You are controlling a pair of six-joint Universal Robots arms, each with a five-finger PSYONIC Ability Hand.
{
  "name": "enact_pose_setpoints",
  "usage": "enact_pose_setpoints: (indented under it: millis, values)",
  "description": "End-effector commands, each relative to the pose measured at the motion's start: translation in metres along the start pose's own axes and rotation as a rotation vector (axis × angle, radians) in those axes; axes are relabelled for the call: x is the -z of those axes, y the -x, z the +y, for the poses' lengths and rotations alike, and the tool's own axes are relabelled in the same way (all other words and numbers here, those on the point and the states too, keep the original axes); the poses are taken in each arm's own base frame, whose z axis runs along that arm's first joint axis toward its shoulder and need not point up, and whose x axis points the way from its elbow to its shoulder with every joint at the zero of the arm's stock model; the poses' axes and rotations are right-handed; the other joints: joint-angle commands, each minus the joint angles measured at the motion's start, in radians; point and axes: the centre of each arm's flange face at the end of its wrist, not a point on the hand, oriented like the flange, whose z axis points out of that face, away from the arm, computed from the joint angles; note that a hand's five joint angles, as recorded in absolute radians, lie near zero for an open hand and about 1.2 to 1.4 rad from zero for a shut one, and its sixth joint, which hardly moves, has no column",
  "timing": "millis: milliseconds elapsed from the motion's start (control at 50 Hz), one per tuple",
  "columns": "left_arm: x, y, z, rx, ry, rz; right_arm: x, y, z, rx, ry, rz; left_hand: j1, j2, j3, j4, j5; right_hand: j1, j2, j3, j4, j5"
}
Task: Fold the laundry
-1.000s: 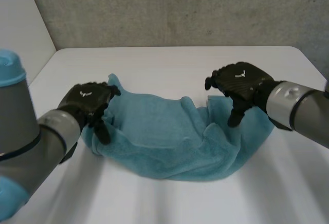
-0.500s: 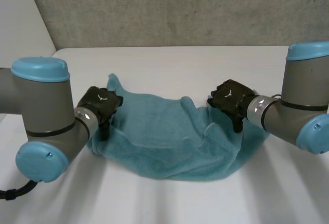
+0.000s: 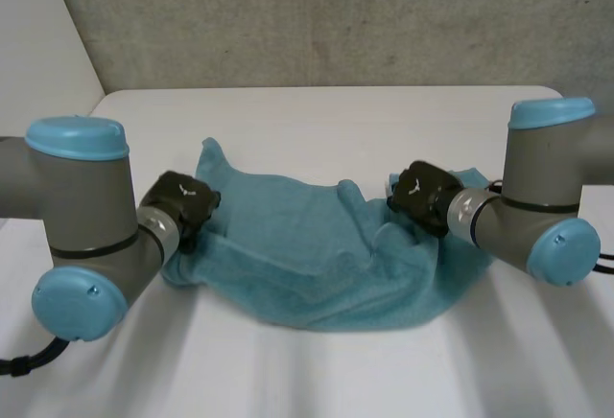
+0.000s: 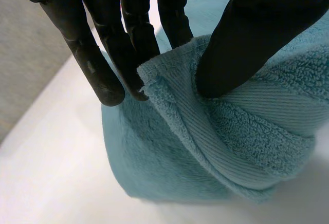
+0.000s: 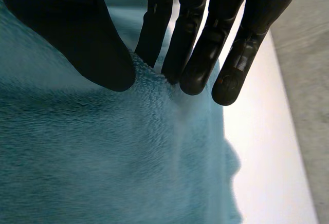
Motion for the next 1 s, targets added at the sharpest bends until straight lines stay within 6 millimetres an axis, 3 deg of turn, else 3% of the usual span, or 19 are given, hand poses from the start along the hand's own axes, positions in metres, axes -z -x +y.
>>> enact_pose_setpoints:
  millis: [20, 40, 60, 80, 120, 200, 240, 340, 380, 420, 440, 480, 600, 620, 660, 720, 760, 920, 1000]
  values:
    - [-0.013, 0.029, -0.042, 0.0, -0.177, -0.125, -0.002, -0.072, -0.029, -0.022, -0.075, 0.259, 0.281, 0.224, 0.224, 0.217, 0.263, 0.459, 0.255, 0.265, 0.259, 0.304]
    - [-0.013, 0.029, -0.042, 0.0, -0.177, -0.126, -0.002, -0.073, -0.029, -0.022, -0.075, 0.259, 0.281, 0.224, 0.224, 0.217, 0.263, 0.459, 0.255, 0.265, 0.259, 0.304]
    - [-0.014, 0.04, -0.059, -0.002, -0.242, -0.174, 0.002, -0.103, -0.04, -0.065, -0.106, 0.383, 0.281, 0.224, 0.224, 0.217, 0.263, 0.459, 0.255, 0.265, 0.259, 0.304]
    - [-0.014, 0.04, -0.059, -0.002, -0.243, -0.174, 0.002, -0.103, -0.04, -0.066, -0.106, 0.384, 0.281, 0.224, 0.224, 0.217, 0.263, 0.459, 0.255, 0.265, 0.259, 0.304]
    - [-0.009, 0.07, -0.099, 0.02, -0.4, -0.315, 0.018, -0.156, -0.062, -0.203, -0.23, 0.618, 0.281, 0.224, 0.224, 0.217, 0.263, 0.459, 0.255, 0.265, 0.259, 0.304]
    - [0.007, 0.104, -0.137, 0.069, -0.572, -0.497, 0.031, -0.184, -0.072, -0.331, -0.362, 0.736, 0.281, 0.224, 0.224, 0.217, 0.263, 0.459, 0.255, 0.265, 0.259, 0.304]
    - [0.027, 0.127, -0.158, 0.114, -0.692, -0.635, 0.053, -0.196, -0.081, -0.414, -0.437, 0.766, 0.281, 0.224, 0.224, 0.217, 0.263, 0.459, 0.255, 0.265, 0.259, 0.304]
    - [0.033, 0.112, -0.149, 0.117, -0.679, -0.612, 0.07, -0.174, -0.066, -0.465, -0.374, 0.679, 0.281, 0.224, 0.224, 0.217, 0.263, 0.459, 0.255, 0.265, 0.259, 0.304]
    - [0.033, 0.103, -0.141, 0.111, -0.649, -0.584, 0.07, -0.156, -0.059, -0.473, -0.343, 0.617, 0.281, 0.224, 0.224, 0.217, 0.263, 0.459, 0.255, 0.265, 0.259, 0.304]
    - [0.041, 0.086, -0.125, 0.109, -0.607, -0.532, 0.073, -0.116, -0.045, -0.477, -0.269, 0.469, 0.281, 0.224, 0.224, 0.217, 0.263, 0.459, 0.255, 0.265, 0.259, 0.304]
    - [0.041, 0.086, -0.125, 0.109, -0.606, -0.532, 0.073, -0.115, -0.045, -0.477, -0.268, 0.468, 0.281, 0.224, 0.224, 0.217, 0.263, 0.459, 0.255, 0.265, 0.259, 0.304]
    - [0.045, 0.069, -0.102, 0.113, -0.546, -0.477, 0.08, -0.083, -0.017, -0.469, -0.132, 0.359, 0.281, 0.224, 0.224, 0.217, 0.263, 0.459, 0.255, 0.265, 0.259, 0.304]
    - [0.055, 0.048, -0.068, 0.112, -0.46, -0.415, 0.102, -0.037, 0.03, -0.431, 0.179, 0.125, 0.281, 0.224, 0.224, 0.217, 0.263, 0.459, 0.255, 0.265, 0.259, 0.304]
    - [0.055, 0.048, -0.068, 0.112, -0.46, -0.415, 0.102, -0.037, 0.03, -0.431, 0.18, 0.124, 0.281, 0.224, 0.224, 0.217, 0.263, 0.459, 0.255, 0.265, 0.259, 0.304]
    - [0.06, 0.043, -0.061, 0.108, -0.442, -0.4, 0.107, -0.034, 0.032, -0.443, 0.207, 0.081, 0.281, 0.224, 0.224, 0.217, 0.263, -0.177, -0.38, -0.371, -0.377, -0.331]
    - [0.063, 0.042, -0.06, 0.107, -0.443, -0.399, 0.107, -0.04, 0.03, -0.45, 0.187, 0.113, 0.281, 0.224, 0.224, 0.217, 0.263, -0.271, -0.475, -0.465, -0.471, -0.426]
    - [0.07, 0.038, -0.06, 0.105, -0.452, -0.388, 0.113, -0.064, 0.017, -0.485, 0.099, 0.23, 0.281, 0.224, 0.224, 0.217, 0.263, -0.51, -0.714, -0.705, -0.711, -0.665]
    - [0.079, 0.035, -0.064, 0.103, -0.473, -0.38, 0.114, -0.091, 0.002, -0.624, -0.048, 0.31, 0.281, 0.224, 0.224, 0.217, 0.263, -0.553, -0.756, -0.747, -0.753, -0.707]
    - [0.084, 0.037, -0.068, 0.106, -0.492, -0.386, 0.104, -0.088, 0.005, -0.648, -0.037, 0.276, 0.281, 0.224, 0.224, 0.217, 0.263, -0.553, -0.756, -0.747, -0.753, -0.707]
